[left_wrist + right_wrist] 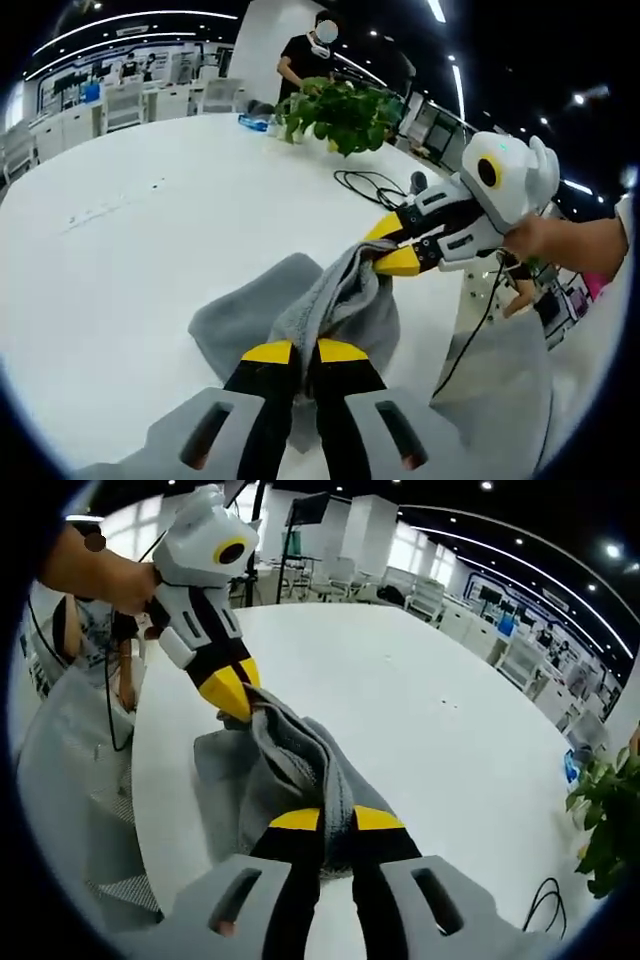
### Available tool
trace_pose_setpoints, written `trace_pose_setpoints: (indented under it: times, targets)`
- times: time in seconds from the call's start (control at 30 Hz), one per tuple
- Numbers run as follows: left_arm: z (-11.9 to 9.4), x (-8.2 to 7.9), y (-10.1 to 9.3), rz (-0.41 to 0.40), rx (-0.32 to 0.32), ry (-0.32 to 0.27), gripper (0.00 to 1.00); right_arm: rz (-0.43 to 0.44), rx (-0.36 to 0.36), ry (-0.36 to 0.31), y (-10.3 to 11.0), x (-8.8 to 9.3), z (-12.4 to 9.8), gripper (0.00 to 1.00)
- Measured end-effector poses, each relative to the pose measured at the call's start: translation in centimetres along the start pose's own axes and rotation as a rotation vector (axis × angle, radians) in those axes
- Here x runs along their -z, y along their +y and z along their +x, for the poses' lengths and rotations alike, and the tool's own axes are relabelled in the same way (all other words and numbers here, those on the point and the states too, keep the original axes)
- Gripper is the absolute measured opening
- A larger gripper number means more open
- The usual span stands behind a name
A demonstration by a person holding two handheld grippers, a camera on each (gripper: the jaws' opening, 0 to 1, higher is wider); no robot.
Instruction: Fold the towel on the table until its edges align and the towel forms a compact rectangular stack.
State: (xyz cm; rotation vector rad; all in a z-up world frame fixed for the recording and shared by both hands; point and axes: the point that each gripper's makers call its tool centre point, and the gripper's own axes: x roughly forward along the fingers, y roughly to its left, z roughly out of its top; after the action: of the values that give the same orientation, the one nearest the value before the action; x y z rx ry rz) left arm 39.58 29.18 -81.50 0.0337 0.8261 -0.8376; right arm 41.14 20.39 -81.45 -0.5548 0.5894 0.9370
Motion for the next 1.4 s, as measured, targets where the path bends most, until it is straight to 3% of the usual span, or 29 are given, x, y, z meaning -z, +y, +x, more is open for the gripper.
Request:
trace_pose_setpoints:
  times: [0.73, 1.0, 1.4]
  targets:
    - [2.3, 1.0, 2.5, -0.058, -0.014, 0.053, 0.07, -0.027, -0.024, 0.048, -1.6, 1.4, 3.9, 0.11]
    - [3.1, 1.7, 3.9, -0.116, -0.032, 0.077, 0.07, -0.019, -0.041, 0.057, -2.2, 1.5, 4.8, 0.15]
    - [3.1, 1.0, 6.3, 0.012, -0.128, 0.059, 0.18, 0.017, 0.007, -0.011, -3.6, 0.5, 3.8, 0.22]
